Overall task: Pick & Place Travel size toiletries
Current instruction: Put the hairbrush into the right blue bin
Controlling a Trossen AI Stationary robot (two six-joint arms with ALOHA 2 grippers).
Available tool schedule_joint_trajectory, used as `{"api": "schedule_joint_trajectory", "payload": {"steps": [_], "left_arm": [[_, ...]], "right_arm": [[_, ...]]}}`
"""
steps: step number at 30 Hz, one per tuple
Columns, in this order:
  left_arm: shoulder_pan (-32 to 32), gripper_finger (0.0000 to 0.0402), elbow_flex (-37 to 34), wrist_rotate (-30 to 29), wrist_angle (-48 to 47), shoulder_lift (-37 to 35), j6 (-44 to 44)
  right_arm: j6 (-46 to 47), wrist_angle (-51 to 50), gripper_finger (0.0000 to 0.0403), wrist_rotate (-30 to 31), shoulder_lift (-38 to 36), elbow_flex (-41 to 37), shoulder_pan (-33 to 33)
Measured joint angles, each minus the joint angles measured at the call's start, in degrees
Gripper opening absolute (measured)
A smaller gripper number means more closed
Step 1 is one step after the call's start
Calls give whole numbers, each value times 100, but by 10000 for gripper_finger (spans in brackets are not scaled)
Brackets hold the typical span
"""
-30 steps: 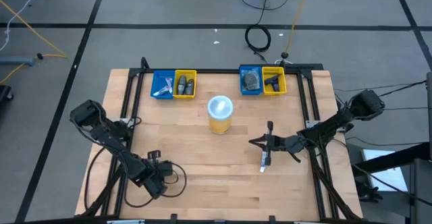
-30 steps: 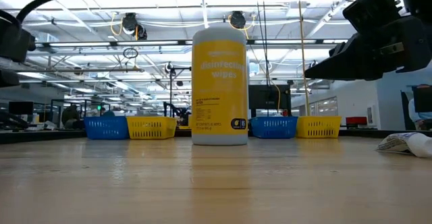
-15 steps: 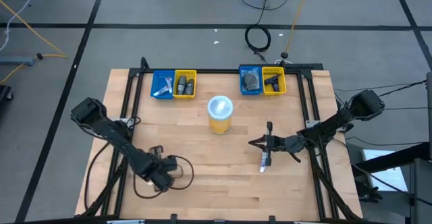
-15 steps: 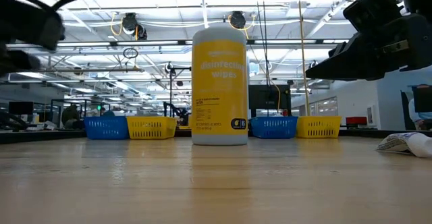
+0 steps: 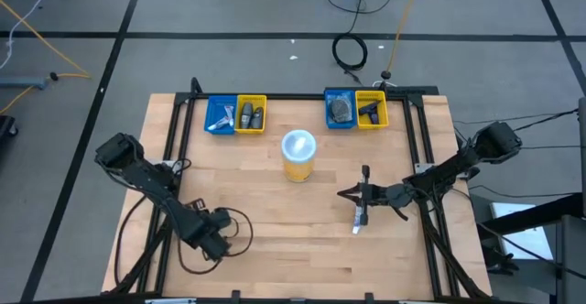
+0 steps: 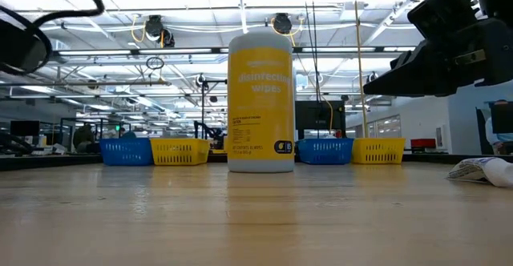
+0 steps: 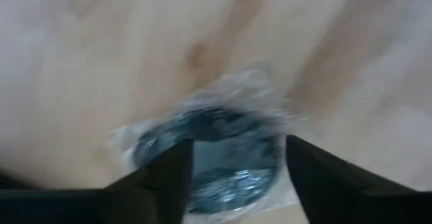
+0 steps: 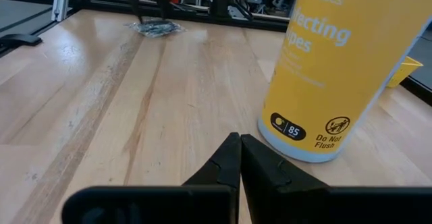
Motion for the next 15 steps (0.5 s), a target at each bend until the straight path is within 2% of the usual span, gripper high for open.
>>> {"api": "schedule_joint_trajectory", "payload": {"steps": [5,10,15], "left_arm": [[-21,287,-1,-192,923,0,564],[-26,294,-32,-394,707,137,612],[-49,294,-53,-63,518,394,626]], "right_arm": [[0,4,1,0,0,0,0],[-1,4,1,0,0,0,0],[0,-6,1,0,0,0,0]]}}
